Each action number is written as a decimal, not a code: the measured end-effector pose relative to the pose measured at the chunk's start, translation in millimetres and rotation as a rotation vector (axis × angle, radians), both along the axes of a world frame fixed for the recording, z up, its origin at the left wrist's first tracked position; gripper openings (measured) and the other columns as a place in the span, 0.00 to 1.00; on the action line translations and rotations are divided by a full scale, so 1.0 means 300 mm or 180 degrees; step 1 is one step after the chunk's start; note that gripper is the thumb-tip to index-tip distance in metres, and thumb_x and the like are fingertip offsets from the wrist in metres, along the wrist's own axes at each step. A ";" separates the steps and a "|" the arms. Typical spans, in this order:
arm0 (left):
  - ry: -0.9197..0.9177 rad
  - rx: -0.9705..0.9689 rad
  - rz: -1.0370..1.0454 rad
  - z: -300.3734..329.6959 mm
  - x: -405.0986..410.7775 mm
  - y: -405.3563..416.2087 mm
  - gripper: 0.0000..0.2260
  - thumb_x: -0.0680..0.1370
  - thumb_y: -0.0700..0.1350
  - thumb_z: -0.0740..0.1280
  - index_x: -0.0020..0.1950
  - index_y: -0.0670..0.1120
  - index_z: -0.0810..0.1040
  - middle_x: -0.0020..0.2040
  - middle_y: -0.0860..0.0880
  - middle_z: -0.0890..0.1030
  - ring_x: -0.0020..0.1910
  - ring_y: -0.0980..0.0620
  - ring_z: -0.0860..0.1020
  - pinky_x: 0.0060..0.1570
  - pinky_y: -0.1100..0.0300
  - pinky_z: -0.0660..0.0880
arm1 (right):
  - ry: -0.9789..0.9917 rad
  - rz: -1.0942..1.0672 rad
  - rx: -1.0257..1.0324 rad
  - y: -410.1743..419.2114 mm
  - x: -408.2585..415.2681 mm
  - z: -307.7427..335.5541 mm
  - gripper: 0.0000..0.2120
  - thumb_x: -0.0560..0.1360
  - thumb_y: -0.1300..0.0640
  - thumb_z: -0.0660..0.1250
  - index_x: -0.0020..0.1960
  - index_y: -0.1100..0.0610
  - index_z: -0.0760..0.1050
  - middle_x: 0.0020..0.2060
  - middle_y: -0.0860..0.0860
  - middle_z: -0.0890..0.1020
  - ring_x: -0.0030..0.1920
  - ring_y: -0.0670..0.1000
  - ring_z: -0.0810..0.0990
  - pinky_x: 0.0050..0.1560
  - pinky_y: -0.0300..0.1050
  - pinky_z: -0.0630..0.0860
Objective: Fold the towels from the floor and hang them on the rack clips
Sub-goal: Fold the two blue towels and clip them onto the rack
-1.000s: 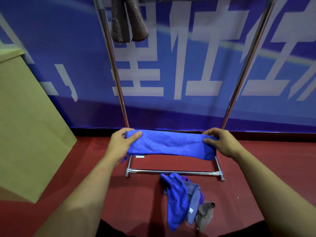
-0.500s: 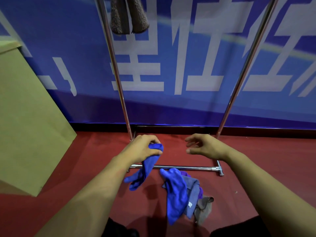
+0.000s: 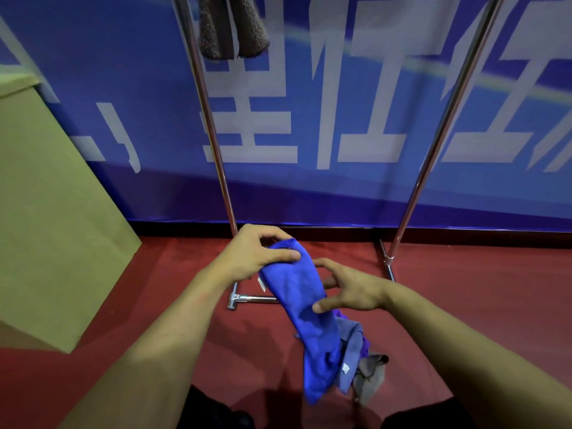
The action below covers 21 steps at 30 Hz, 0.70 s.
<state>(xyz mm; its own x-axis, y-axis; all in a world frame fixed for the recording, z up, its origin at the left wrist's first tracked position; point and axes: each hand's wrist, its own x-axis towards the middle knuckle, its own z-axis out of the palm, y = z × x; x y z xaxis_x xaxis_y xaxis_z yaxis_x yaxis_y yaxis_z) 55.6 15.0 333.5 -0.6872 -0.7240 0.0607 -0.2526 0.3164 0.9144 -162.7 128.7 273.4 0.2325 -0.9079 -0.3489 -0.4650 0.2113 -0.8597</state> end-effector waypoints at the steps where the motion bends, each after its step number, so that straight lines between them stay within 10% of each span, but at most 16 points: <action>1: 0.0051 0.0072 0.0111 0.001 0.012 -0.005 0.07 0.69 0.44 0.81 0.44 0.51 0.86 0.42 0.51 0.87 0.41 0.56 0.80 0.47 0.56 0.77 | -0.0090 0.0047 0.0056 0.001 0.011 0.006 0.36 0.74 0.62 0.76 0.74 0.50 0.60 0.58 0.57 0.84 0.60 0.51 0.83 0.60 0.49 0.80; 8: 0.0348 0.0651 0.1054 -0.073 0.100 -0.081 0.05 0.73 0.43 0.78 0.46 0.44 0.87 0.40 0.46 0.86 0.39 0.54 0.80 0.44 0.58 0.77 | -0.0523 -0.0175 -0.0351 -0.002 0.047 0.081 0.34 0.79 0.63 0.69 0.78 0.47 0.57 0.39 0.56 0.82 0.44 0.50 0.78 0.52 0.46 0.75; 16: -0.0108 0.1288 0.0721 -0.146 0.099 -0.068 0.07 0.76 0.44 0.75 0.48 0.42 0.87 0.48 0.39 0.87 0.44 0.50 0.81 0.50 0.52 0.78 | -0.1274 -0.0628 -0.1280 0.009 0.153 0.231 0.08 0.76 0.66 0.69 0.54 0.59 0.83 0.58 0.54 0.85 0.69 0.43 0.75 0.64 0.39 0.74; 21: -0.0603 0.1611 0.0040 -0.130 0.054 -0.016 0.09 0.70 0.31 0.64 0.43 0.44 0.78 0.35 0.44 0.71 0.36 0.48 0.68 0.34 0.54 0.65 | -0.2101 -0.1102 -0.1370 0.002 0.155 0.264 0.15 0.69 0.64 0.75 0.55 0.55 0.84 0.56 0.58 0.85 0.59 0.54 0.83 0.61 0.48 0.79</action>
